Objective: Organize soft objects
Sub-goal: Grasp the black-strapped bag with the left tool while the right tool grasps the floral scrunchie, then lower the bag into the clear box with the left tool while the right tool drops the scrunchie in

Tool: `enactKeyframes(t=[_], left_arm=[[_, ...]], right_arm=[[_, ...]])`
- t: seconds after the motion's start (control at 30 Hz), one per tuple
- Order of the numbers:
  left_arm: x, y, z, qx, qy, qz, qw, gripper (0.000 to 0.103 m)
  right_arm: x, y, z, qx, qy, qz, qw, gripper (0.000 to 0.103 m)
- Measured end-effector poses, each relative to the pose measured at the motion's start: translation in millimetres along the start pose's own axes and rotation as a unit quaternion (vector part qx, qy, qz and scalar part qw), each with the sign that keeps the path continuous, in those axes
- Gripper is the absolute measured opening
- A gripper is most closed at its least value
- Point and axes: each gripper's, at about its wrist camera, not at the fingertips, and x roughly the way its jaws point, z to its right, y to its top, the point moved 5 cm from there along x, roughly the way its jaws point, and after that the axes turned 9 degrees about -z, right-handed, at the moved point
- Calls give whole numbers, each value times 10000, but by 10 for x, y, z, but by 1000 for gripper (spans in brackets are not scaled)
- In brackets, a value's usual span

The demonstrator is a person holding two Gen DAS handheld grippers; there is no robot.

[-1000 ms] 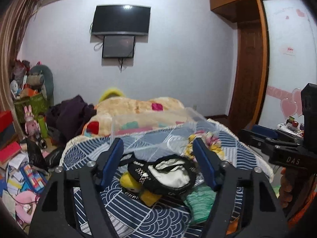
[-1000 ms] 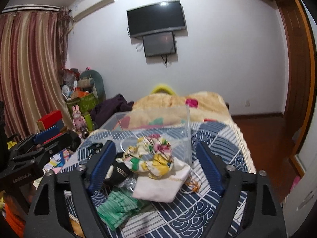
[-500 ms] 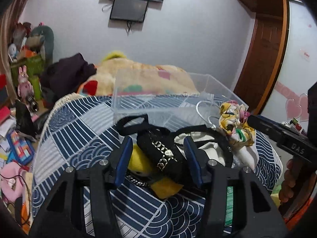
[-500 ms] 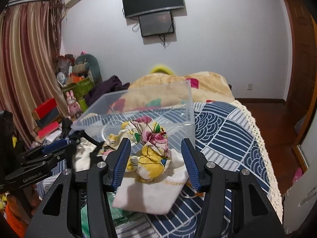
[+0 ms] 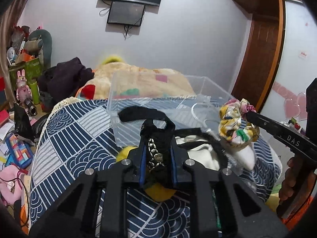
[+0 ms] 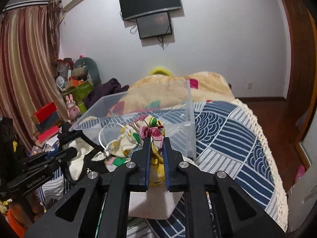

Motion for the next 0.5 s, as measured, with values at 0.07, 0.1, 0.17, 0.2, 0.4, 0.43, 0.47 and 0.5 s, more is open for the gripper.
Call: enactKeyframes(t=[0.07,0.1,0.17,0.2,0.4,0.43,0.47,0.5], left_arm=[[-89,37,14,7,2,122,9999,18],[-140,57,25,12,-20,182,9998,17],[-238,103,49,22,-87,294,9995,17],[-296,130,61,32,-114,361,9993,17],[-526,291,98,115,-119,675,9976,16],[-571,329,93,105,-113,743,9971,16],[-604,365,86,104,-130,789,9967,16],[-643,419,78,104,-160,847,9962,15]], right_arm=[[-48,44,4,-29,-40,112,9999,9],[-82,59,3,-39,-51,169,9998,9],[-159,99,-3,-55,-39,278,9996,9],[-180,118,1,-66,-37,322,9995,9],[-358,276,-23,-131,-36,622,9980,9],[-371,295,-24,-131,-46,651,9978,9],[-381,318,-20,-123,-50,683,9976,9],[-385,342,-19,-117,-48,703,9974,9]])
